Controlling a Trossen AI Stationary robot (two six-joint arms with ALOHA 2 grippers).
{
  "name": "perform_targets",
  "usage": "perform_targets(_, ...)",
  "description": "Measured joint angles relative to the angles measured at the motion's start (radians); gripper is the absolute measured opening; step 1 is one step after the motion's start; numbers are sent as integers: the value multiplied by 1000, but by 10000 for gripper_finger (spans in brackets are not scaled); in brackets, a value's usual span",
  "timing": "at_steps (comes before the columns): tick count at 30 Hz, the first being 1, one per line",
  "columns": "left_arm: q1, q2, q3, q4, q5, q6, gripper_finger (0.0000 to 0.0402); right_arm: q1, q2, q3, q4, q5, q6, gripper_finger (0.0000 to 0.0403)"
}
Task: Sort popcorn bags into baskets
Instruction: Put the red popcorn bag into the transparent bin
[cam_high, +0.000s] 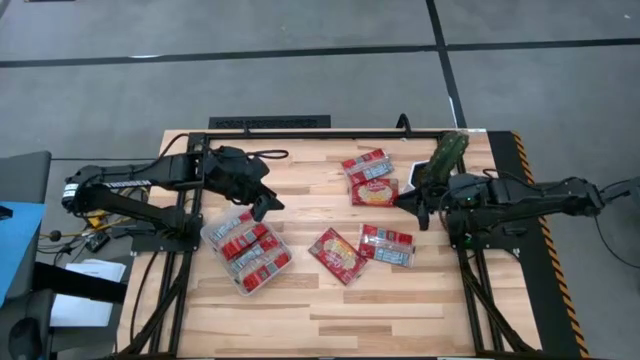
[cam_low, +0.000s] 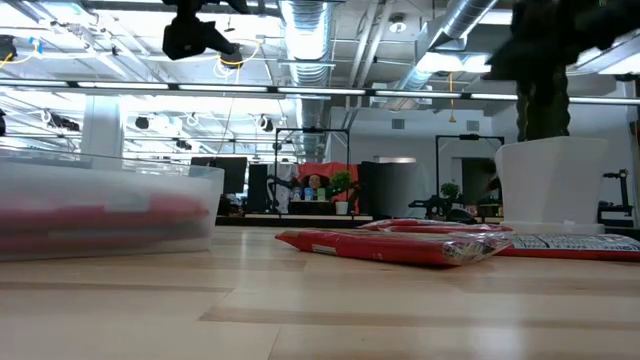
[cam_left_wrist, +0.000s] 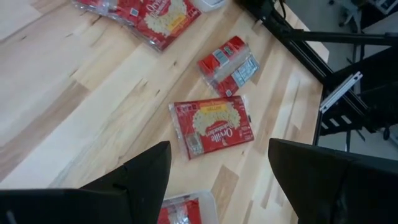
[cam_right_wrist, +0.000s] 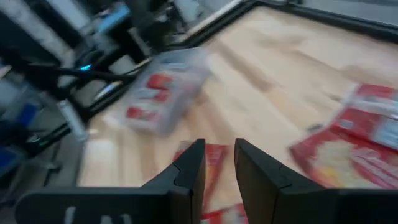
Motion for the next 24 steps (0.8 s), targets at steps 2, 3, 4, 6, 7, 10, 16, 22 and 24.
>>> perform_targets(2, 0, 0, 0, -1, 1, 0, 256, 39, 65, 50, -23, -29, 14, 111)
perform_targets(3, 0, 0, 0, 0, 6, 5, 256, 65, 105, 70, -35, -43, 28, 111)
perform_targets(4, 0, 0, 0, -1, 13, 11, 256, 94, 149, 86, -51, -51, 43, 111)
perform_targets(6, 0, 0, 0, -1, 18, 14, 256, 156, 239, 115, -79, -53, 76, 111)
perform_targets(7, 0, 0, 0, -1, 18, 13, 256, 187, 285, 126, -87, -52, 95, 111)
perform_targets(10, 0, 0, 0, -1, 18, 13, 256, 266, 431, 160, -120, -43, 182, 111)
perform_targets(16, 2, 0, 0, -2, 12, 29, 256, 346, 700, 209, -306, 11, 426, 91)
perform_targets(22, 10, 0, 0, -5, 4, 22, 256, 379, 898, 241, -399, 1, 578, 67)
perform_targets(24, 10, 0, 0, -6, -4, 20, 256, 377, 949, 255, -398, 2, 587, 60)
